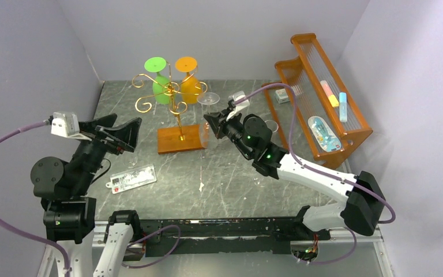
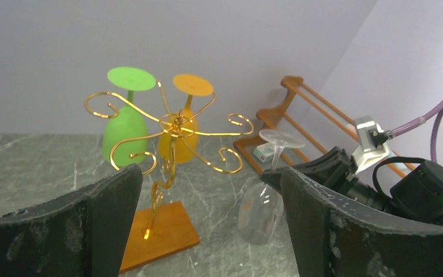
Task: Place the wine glass upside down on the wine glass rack
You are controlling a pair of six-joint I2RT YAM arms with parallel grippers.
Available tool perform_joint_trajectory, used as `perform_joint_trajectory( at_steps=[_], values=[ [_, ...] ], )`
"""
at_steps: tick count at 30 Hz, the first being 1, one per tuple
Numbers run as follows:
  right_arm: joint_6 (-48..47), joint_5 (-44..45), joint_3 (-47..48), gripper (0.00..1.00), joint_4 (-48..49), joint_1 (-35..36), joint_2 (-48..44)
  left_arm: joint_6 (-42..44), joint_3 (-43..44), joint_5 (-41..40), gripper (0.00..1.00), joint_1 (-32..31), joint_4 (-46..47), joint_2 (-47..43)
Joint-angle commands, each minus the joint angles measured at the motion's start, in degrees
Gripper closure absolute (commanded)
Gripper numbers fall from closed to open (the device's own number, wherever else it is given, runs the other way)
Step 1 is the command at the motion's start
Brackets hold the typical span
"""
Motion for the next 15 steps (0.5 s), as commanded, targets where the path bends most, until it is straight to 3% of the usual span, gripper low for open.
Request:
perform_joint_trajectory(
  at_steps=[1, 7, 15],
  values=[
    [-3.18, 3.3, 3.59, 1.0, 6.32, -1.89, 2.22, 0.66, -2.28, -1.87, 0.07, -0.13, -0.57, 0.72],
    [-2.78, 3.46, 6.97, 1.0, 8.94, -6.2, 7.56, 0.64, -1.85, -4.97, 0.09, -0.13, -4.67, 3.81],
    [-6.22, -3.5, 11.22, 1.0, 13.1, -9.55, 15.14, -0.11, -5.45, -7.41, 0.09, -0.13, -3.52, 1.76]
  ],
)
